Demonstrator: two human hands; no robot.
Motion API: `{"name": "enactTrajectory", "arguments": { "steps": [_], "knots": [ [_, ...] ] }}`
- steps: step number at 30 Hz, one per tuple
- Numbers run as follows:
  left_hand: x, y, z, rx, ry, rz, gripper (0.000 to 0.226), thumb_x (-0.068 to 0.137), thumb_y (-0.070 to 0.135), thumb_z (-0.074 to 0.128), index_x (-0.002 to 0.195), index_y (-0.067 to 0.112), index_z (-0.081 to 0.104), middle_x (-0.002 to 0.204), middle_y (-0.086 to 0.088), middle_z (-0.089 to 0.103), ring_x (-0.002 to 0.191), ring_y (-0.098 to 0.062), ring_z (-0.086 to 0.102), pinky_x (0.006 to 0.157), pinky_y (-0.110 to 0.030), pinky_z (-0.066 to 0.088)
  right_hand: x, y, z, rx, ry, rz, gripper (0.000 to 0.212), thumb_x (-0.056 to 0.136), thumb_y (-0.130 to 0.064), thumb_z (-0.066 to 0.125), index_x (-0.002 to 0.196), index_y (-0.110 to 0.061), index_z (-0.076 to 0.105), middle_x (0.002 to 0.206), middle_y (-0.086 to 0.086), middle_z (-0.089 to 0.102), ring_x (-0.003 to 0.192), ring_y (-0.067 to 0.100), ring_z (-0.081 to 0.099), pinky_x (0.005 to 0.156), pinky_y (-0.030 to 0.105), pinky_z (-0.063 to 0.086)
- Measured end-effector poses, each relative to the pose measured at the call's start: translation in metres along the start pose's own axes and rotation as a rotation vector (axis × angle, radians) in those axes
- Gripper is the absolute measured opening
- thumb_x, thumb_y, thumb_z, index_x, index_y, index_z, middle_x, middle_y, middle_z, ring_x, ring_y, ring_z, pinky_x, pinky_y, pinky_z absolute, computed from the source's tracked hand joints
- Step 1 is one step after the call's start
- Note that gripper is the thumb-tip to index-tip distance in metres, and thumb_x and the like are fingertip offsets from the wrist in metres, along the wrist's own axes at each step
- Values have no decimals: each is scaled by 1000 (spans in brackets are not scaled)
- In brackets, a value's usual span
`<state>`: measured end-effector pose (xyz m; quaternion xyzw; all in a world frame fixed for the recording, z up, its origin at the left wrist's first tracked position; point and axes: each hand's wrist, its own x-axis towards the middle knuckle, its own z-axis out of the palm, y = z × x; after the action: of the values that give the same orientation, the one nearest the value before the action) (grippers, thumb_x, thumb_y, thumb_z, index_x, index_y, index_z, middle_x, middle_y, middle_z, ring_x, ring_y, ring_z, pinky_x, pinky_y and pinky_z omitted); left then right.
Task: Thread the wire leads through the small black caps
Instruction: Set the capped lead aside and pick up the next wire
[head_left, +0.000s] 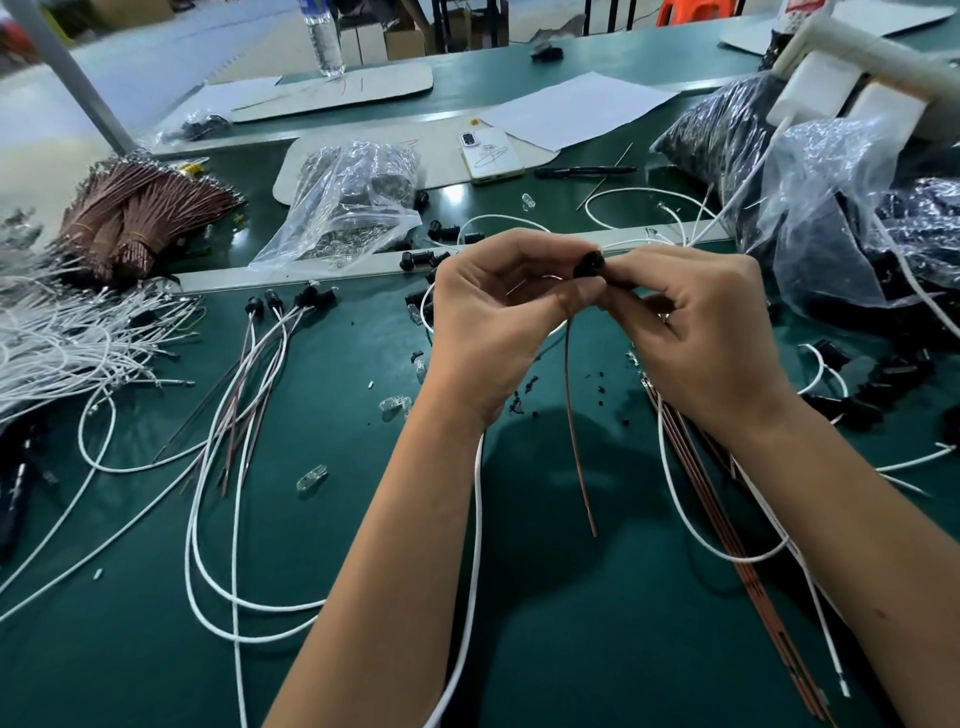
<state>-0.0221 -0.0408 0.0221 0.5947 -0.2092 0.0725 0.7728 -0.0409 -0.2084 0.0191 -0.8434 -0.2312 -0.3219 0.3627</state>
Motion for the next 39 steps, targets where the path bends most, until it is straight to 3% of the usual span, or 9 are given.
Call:
{"name": "enactTrajectory", "arguments": {
  "steps": [4, 9, 16, 20, 39],
  "knots": [
    [0, 0, 0, -3, 2, 10, 30, 73, -18, 76, 96, 1, 73, 86, -7, 75, 81, -17, 71, 81, -28, 56, 0, -1, 0, -18, 2, -29, 14, 99, -13, 69, 103, -4, 78, 91, 5, 76, 80, 20, 68, 71, 36, 54],
    [0, 2, 1, -28, 3, 9, 30, 73, -19, 75, 96, 0, 73, 87, -11, 74, 83, -20, 69, 85, -33, 58, 0, -2, -1, -17, 17, -49, 14, 100, -11, 68, 103, -3, 78, 89, 7, 76, 79, 22, 69, 71, 39, 54],
    [-1, 6, 1, -29, -29, 24, 31, 70, -19, 77, 92, 3, 73, 89, -15, 71, 85, -23, 66, 83, -30, 56, -1, -4, -2, -19, 61, -66, 14, 100, -9, 68, 105, -4, 80, 96, 5, 78, 87, 21, 73, 75, 40, 56],
    [-1, 7, 1, -28, -46, 39, 31, 70, -18, 77, 89, 5, 72, 93, -15, 71, 92, -28, 65, 88, -37, 54, -1, -6, -3, -33, 88, -85, 15, 101, -9, 67, 108, -5, 80, 101, 4, 78, 92, 18, 74, 78, 38, 57],
    [-2, 6, 1, -35, -56, 56, 33, 70, -21, 76, 91, 5, 71, 92, -10, 73, 89, -21, 67, 84, -29, 54, -2, -6, -4, -34, 93, -67, 15, 100, -11, 69, 108, -6, 81, 101, 4, 79, 93, 17, 75, 78, 39, 58]
  ]
}}
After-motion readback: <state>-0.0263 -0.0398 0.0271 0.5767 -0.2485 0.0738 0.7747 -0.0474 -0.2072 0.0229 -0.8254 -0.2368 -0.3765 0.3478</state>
